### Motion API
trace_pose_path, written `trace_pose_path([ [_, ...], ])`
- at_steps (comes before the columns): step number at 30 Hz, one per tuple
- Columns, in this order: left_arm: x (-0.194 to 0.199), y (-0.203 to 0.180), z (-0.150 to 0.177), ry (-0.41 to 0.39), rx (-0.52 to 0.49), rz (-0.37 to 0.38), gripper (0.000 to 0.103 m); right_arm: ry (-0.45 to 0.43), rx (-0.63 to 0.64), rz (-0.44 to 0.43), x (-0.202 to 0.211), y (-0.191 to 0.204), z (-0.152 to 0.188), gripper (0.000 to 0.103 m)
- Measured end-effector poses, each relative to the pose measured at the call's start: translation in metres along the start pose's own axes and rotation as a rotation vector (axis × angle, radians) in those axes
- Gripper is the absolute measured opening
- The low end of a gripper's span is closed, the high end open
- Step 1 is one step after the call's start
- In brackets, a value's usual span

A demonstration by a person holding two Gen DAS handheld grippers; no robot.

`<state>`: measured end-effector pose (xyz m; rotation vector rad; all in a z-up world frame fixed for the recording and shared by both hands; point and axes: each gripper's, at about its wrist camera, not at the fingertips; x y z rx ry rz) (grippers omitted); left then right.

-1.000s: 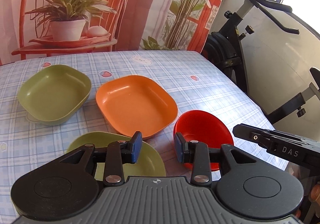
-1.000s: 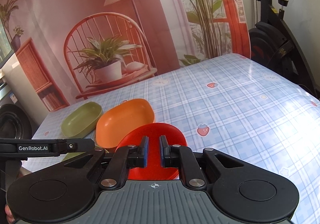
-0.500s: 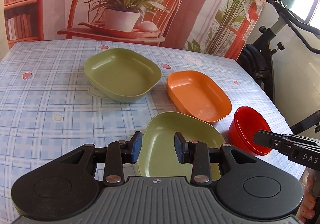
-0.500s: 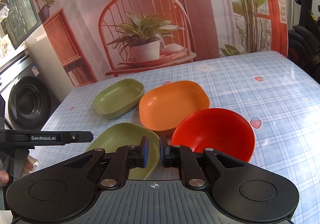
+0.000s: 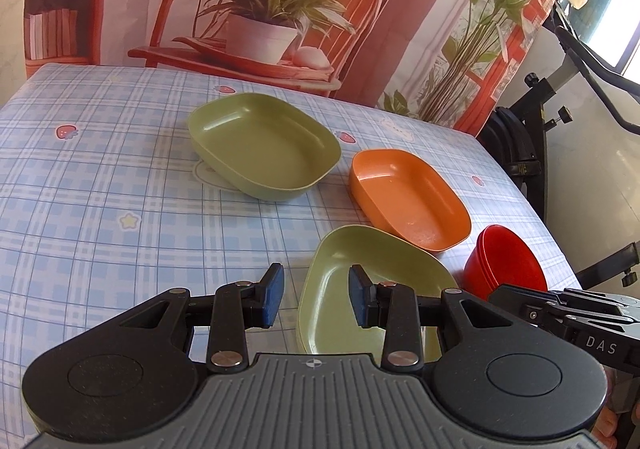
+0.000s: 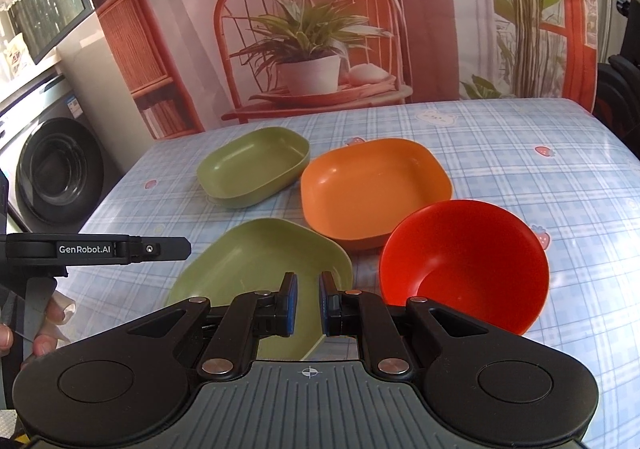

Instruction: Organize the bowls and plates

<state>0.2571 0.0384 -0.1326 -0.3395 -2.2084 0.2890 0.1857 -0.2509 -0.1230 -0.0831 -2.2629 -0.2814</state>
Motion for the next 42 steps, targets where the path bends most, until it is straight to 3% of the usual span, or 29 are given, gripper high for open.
trace_pose_path([
  [14, 0.011, 0.013, -0.011, -0.038, 0.029, -0.020, 0.037, 0.007, -0.002, 0.004, -0.007, 0.003, -0.010, 0.012],
  [19, 0.003, 0.005, -0.002, -0.001, 0.004, -0.022, 0.037, 0.034, 0.005, 0.011, -0.011, 0.007, -0.005, 0.018],
  [33, -0.016, -0.002, 0.019, 0.076, -0.010, -0.006, 0.036, 0.053, 0.031, 0.103, -0.016, 0.015, 0.010, 0.018],
  [35, -0.017, -0.001, 0.021, 0.081, -0.002, -0.009, 0.033, 0.057, 0.023, 0.111, -0.017, 0.014, 0.010, 0.018],
  [37, -0.018, 0.001, 0.022, 0.086, 0.002, -0.024, 0.022, 0.060, 0.008, 0.118, -0.018, 0.011, 0.011, 0.018],
  [42, -0.019, 0.009, 0.025, 0.091, 0.035, -0.029, 0.018, 0.060, -0.016, 0.125, -0.019, 0.005, 0.012, 0.018],
])
Point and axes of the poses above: each gripper's, at about its wrist camera, not at the fingertips, and x roughly against the way its jaws point, y to its left, z to its underside, and after that the axes turned 5 degrees about y, right-handed
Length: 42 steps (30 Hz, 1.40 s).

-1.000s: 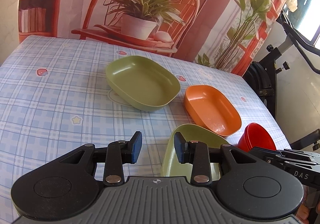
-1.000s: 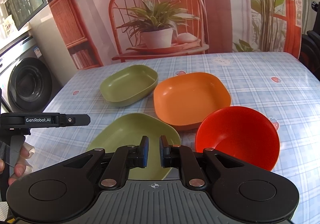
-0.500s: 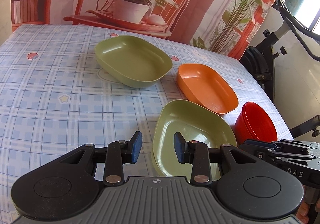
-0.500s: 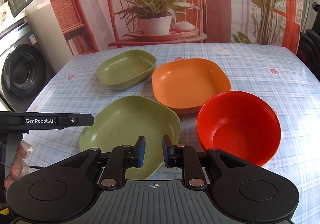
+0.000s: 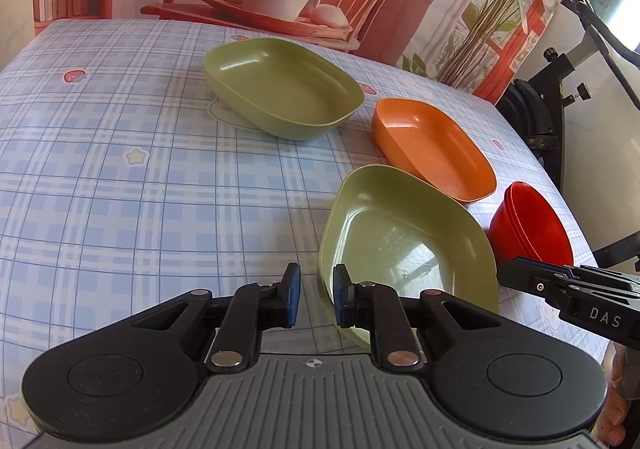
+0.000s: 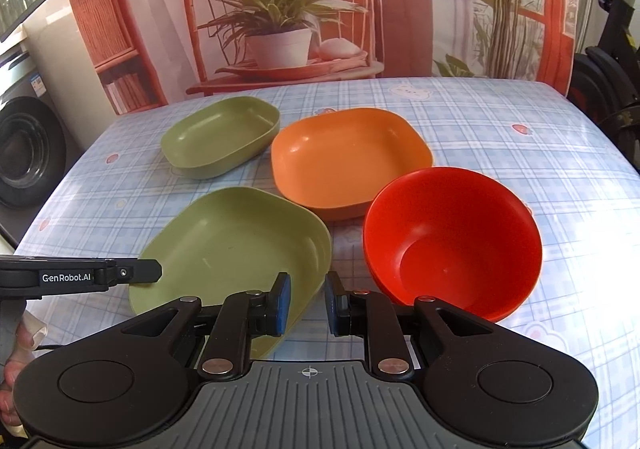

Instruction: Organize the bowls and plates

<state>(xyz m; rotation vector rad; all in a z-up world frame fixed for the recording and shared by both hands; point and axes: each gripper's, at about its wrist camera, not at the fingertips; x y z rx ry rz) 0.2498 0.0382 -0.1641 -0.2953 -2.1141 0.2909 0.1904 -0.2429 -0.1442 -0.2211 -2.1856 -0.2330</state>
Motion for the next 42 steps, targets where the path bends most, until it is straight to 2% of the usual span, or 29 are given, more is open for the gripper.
trace_pose_path([
  [13, -0.002, 0.003, 0.004, -0.001, 0.009, -0.005, 0.018, 0.025, -0.019, -0.014, -0.014, -0.002, -0.001, 0.018],
  [15, -0.002, 0.003, 0.004, -0.003, 0.006, -0.009, 0.018, 0.025, -0.014, -0.024, -0.014, -0.001, -0.001, 0.013],
  [17, -0.003, 0.002, 0.005, -0.001, 0.006, -0.013, 0.018, 0.012, -0.005, -0.030, -0.012, 0.001, -0.002, 0.012],
  [18, -0.003, 0.002, 0.005, 0.002, 0.007, -0.011, 0.015, 0.007, -0.003, -0.033, -0.011, 0.001, -0.002, 0.012],
  [19, -0.003, 0.001, 0.005, 0.005, 0.008, 0.004, 0.008, 0.002, -0.001, -0.037, -0.010, 0.002, -0.002, 0.012],
  [28, 0.009, -0.001, 0.000, -0.023, -0.013, 0.025, 0.009, -0.013, -0.008, -0.049, -0.004, -0.002, -0.010, 0.011],
  [33, 0.030, -0.007, -0.015, -0.076, -0.031, 0.051, 0.011, -0.053, -0.032, -0.093, 0.006, -0.008, -0.038, 0.009],
  [38, 0.046, -0.020, -0.035, -0.130, -0.072, 0.070, 0.012, -0.110, 0.013, -0.113, 0.018, -0.012, -0.078, 0.008],
  [42, 0.047, -0.034, -0.052, -0.140, -0.107, 0.071, 0.013, -0.146, 0.043, -0.117, 0.022, -0.019, -0.105, 0.008],
])
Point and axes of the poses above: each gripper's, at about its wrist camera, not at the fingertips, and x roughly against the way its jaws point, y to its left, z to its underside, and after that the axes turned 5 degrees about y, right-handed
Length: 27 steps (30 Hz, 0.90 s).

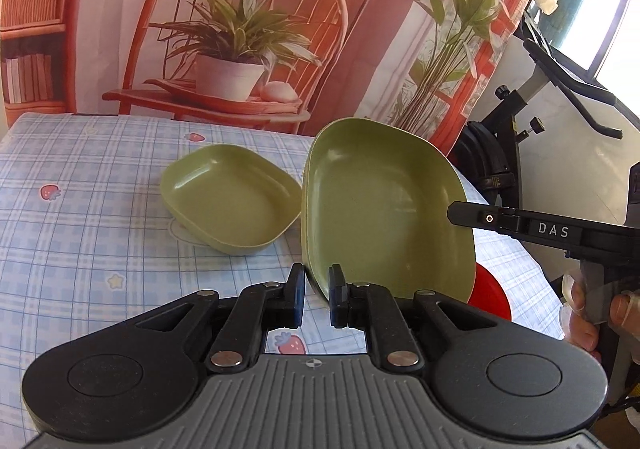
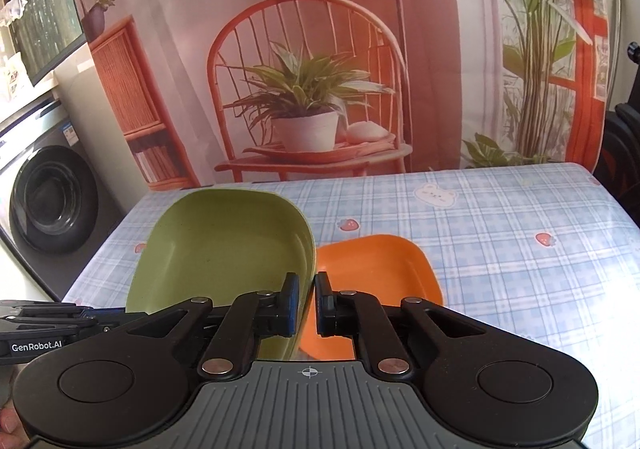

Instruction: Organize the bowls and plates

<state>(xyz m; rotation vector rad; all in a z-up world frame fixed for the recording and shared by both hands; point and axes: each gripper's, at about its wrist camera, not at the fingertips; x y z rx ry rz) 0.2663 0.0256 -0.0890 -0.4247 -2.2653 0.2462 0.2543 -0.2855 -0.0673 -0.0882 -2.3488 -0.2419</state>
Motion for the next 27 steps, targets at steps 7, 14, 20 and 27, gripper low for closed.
trace_pose_path([
  [7, -0.040, -0.014, -0.023, 0.051, -0.005, 0.001, 0.014, 0.006, 0.020, 0.015, -0.024, -0.034, -0.029, 0.007],
  [14, -0.083, -0.035, -0.038, 0.125, -0.026, 0.001, 0.015, 0.036, 0.027, 0.033, -0.054, -0.075, -0.046, 0.007],
  [20, -0.111, -0.049, -0.036, 0.191, -0.022, 0.006, 0.017, 0.090, 0.004, 0.059, -0.081, -0.103, -0.041, 0.007],
  [27, -0.125, -0.051, -0.031, 0.241, -0.004, -0.001, 0.018, 0.125, 0.020, 0.057, -0.098, -0.111, -0.033, 0.007],
])
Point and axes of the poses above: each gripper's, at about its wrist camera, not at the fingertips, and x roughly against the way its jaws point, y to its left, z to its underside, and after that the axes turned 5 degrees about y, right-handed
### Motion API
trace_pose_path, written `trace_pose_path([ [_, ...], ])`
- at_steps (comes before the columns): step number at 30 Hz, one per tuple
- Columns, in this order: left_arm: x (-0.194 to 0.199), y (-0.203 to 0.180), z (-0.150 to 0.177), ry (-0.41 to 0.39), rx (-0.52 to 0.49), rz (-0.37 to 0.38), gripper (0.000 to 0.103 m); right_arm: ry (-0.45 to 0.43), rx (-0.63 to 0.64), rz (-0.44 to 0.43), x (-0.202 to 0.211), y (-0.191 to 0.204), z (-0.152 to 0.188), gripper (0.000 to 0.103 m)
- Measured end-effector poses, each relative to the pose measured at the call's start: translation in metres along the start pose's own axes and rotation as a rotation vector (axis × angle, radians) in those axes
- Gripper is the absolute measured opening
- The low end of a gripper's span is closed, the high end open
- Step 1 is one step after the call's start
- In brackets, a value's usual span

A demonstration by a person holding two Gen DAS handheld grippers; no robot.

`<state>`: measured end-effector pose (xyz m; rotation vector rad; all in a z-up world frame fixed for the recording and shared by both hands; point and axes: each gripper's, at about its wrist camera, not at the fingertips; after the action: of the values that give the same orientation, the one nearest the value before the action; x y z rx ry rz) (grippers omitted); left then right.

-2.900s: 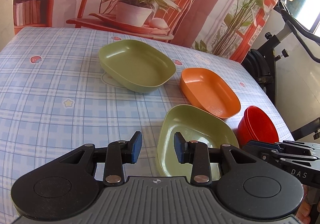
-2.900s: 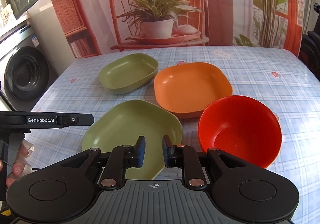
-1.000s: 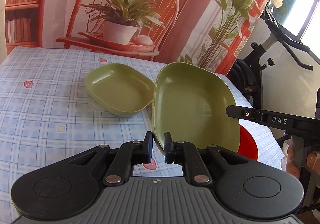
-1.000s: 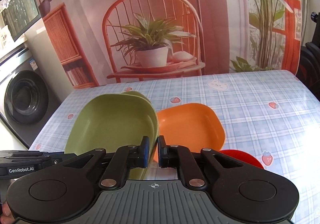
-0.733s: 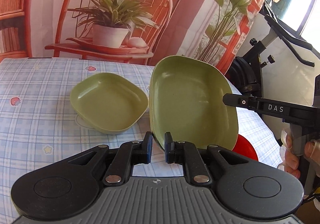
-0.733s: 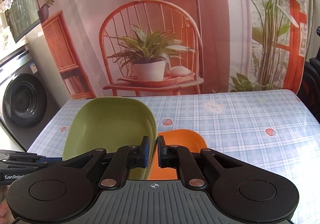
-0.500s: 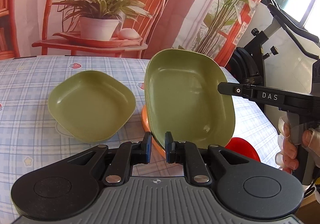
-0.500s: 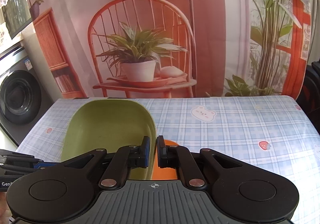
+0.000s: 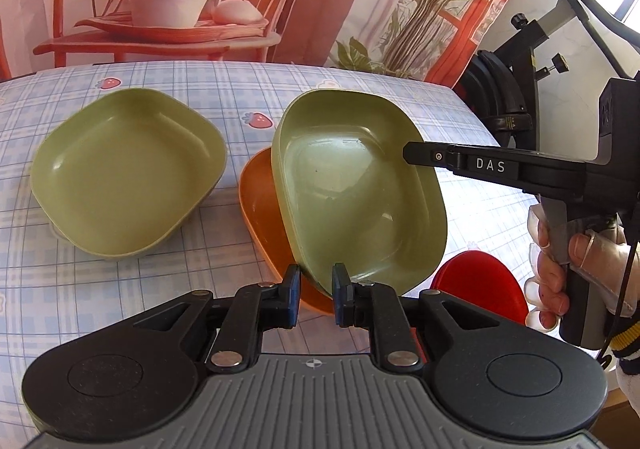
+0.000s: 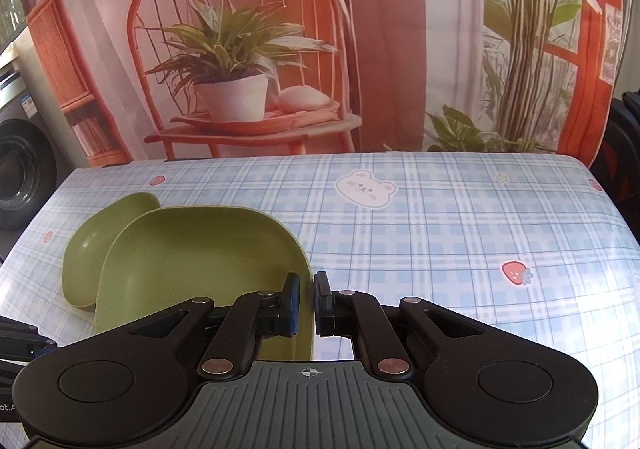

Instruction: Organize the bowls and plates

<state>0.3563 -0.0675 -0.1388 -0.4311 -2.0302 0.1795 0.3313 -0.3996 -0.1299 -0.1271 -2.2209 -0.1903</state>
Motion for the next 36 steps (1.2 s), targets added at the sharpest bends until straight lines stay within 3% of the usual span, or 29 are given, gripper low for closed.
trace_pose_path([
  [20, 0.010, 0.009, 0.007, 0.015, 0.033, 0.023, 0.021, 0.014, 0.016, 0.002, -0.001, 0.009, 0.003, 0.012],
  [31, 0.016, 0.011, 0.002, -0.047, 0.005, -0.056, 0.021, 0.024, 0.028, 0.023, -0.002, 0.011, 0.007, 0.012],
  [36, 0.012, 0.012, 0.003, -0.055, 0.005, -0.054, 0.021, 0.034, 0.034, 0.021, -0.003, 0.011, 0.009, 0.012],
])
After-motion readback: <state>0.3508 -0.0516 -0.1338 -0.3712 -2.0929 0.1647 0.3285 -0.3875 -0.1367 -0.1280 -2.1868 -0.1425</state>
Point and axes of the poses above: each gripper's, at about its wrist camera, not at the fingertips, and x roughly against the way its jaws point, y to its left, z to its underside, and after that the axes turned 5 degrees about y, right-handed
